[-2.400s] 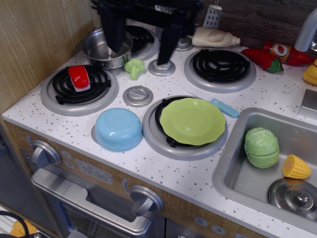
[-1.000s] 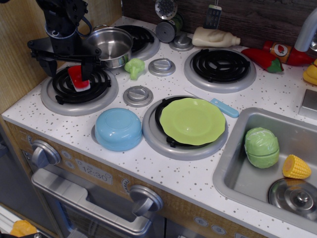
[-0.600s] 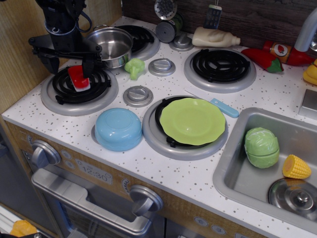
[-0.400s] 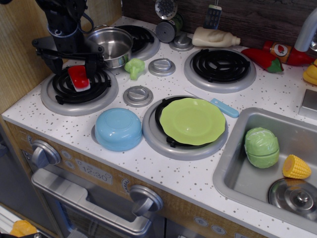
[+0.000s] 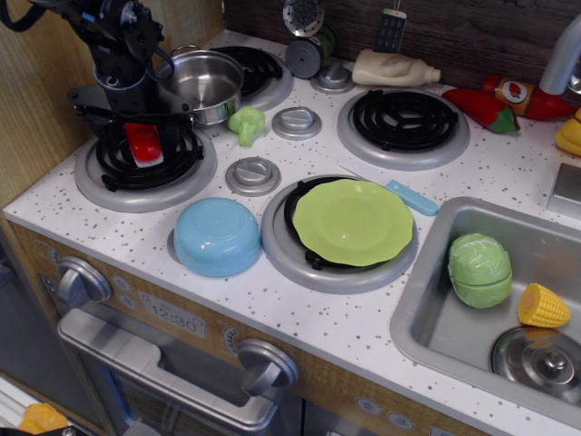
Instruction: Put sushi on plate
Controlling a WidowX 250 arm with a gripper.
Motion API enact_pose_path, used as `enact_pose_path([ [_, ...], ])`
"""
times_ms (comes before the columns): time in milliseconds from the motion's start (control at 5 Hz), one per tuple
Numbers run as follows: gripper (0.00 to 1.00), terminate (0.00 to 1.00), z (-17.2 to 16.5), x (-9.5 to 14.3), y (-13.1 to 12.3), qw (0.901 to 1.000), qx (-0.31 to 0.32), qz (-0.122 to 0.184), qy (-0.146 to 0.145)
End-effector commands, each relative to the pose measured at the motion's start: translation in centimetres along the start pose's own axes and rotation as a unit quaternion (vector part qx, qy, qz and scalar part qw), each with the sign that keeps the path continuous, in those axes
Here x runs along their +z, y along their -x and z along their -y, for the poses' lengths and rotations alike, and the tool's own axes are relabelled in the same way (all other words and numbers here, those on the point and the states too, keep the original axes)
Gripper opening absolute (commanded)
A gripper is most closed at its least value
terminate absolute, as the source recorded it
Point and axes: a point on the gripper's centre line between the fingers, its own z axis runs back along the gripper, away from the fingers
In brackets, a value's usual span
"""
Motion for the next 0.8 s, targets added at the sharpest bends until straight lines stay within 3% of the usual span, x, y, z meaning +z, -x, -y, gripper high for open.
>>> enact_pose_path([
  [0, 1.00, 0.00, -0.26, 0.63, -0.83, 0.9999, -0.002, 0.011, 0.002],
  [200, 0.00, 0.00, -0.34, 0.57, -0.81, 1.0000, 0.006, 0.002, -0.005],
  [600, 0.00, 0.00, -0.36, 0.56, -0.82, 1.0000, 0.006, -0.001, -0.004],
])
